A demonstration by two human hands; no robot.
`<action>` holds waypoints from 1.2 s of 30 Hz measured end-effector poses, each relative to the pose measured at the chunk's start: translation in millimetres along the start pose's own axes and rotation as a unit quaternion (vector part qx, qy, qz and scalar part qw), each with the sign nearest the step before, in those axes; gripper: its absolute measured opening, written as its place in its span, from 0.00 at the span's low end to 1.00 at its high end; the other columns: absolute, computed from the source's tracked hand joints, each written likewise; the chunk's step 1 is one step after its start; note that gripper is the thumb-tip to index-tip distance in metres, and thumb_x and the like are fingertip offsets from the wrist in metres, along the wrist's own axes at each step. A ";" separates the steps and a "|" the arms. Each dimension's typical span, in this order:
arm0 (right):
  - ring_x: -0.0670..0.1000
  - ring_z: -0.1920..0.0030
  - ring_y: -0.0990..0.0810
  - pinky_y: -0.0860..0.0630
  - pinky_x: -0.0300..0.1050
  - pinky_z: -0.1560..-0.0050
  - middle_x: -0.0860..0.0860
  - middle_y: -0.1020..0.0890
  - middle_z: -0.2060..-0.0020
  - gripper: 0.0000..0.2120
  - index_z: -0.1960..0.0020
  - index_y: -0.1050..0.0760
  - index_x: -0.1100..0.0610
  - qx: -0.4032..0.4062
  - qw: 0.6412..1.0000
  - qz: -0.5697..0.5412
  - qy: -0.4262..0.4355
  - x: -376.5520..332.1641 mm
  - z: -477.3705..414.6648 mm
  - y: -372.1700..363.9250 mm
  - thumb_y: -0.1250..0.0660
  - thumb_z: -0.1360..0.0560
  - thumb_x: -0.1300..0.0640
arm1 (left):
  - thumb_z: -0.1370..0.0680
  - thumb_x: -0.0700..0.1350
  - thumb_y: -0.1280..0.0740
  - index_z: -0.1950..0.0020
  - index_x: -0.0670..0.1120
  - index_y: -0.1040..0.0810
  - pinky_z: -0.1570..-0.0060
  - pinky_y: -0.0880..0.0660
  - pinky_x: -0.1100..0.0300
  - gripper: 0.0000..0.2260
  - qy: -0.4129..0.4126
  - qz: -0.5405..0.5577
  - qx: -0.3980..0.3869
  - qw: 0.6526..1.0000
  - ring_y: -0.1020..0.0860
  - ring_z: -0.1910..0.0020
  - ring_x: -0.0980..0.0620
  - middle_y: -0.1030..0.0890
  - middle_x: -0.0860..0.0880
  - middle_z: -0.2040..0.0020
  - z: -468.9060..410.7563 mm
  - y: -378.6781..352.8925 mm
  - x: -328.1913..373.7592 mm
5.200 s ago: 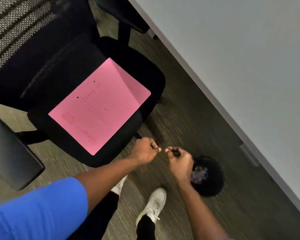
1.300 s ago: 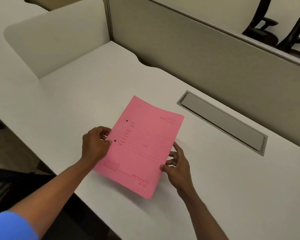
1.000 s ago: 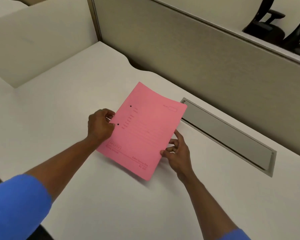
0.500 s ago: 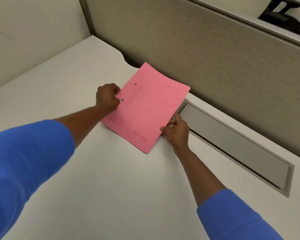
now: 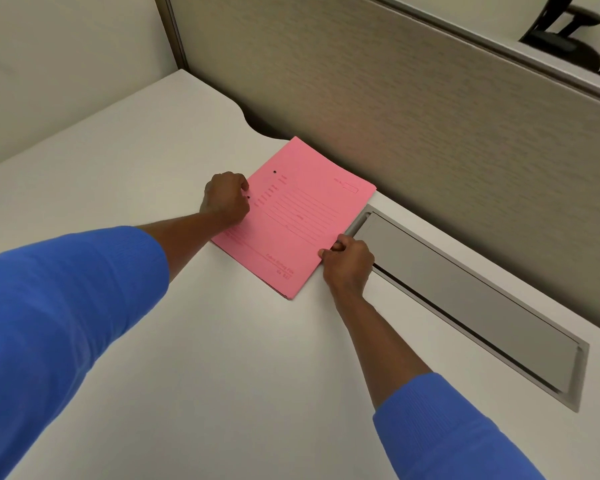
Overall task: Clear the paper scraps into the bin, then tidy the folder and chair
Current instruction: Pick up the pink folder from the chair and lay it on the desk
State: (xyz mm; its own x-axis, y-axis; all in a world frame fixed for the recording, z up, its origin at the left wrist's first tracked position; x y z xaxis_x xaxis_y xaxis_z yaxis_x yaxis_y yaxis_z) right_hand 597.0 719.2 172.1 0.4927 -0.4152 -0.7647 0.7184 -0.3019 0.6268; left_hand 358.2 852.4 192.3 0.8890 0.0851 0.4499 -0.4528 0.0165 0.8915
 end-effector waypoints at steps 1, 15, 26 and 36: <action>0.56 0.52 0.12 0.15 0.45 0.47 0.57 0.13 0.53 0.05 0.52 0.17 0.64 0.003 1.000 0.006 0.001 -0.7 0.5 -1.0 0.22 0.25 0.64 | 0.21 0.39 0.31 0.37 0.43 0.15 0.38 0.21 0.48 0.13 -0.006 -0.012 -0.012 1.000 0.18 0.39 0.38 0.15 0.41 0.40 0.3 -2.2 0.5; 0.52 0.45 0.18 0.22 0.46 0.40 0.54 0.18 0.42 0.14 0.36 0.19 0.58 0.008 1.000 0.025 0.011 6.6 43.4 4.2 0.27 0.21 0.60 | 0.21 0.52 0.27 0.28 0.38 0.26 0.29 0.27 0.40 0.27 -0.081 -0.177 0.008 0.981 0.34 0.21 0.36 0.30 0.36 0.23 48.7 9.3 0.6; 0.51 0.51 0.15 0.18 0.54 0.41 0.47 0.14 0.53 0.12 0.41 0.18 0.48 -0.062 0.997 -0.026 -0.042 29.4 219.1 18.0 0.28 0.23 0.58 | 0.18 0.56 0.34 0.48 0.50 0.18 0.52 0.26 0.52 0.11 -0.050 -0.145 -0.103 0.983 0.16 0.48 0.39 0.15 0.44 0.49 219.3 51.7 -94.8; 0.51 0.57 0.13 0.16 0.55 0.44 0.45 0.13 0.55 0.12 0.40 0.20 0.47 -0.119 0.991 0.004 -0.055 51.3 407.4 42.6 0.27 0.22 0.56 | 0.18 0.57 0.32 0.51 0.51 0.18 0.52 0.20 0.53 0.10 -0.009 -0.070 -0.209 0.975 0.17 0.53 0.48 0.16 0.52 0.55 421.0 107.3 -212.4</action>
State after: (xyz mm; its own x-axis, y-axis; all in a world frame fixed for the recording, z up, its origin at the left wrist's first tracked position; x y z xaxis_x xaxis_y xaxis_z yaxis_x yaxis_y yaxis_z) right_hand 452.8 335.5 220.5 0.4527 -0.5118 -0.7302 0.8164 -0.0914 0.5702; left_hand 149.6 416.7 214.7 0.9432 0.0347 0.3304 -0.3123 0.4313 0.8464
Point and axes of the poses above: each hand's wrist, its own z-axis away from the middle knuckle, its own y-axis out of the back of the hand, x = y × z, the point moved 3 cm from there along -z, towards the middle knuckle
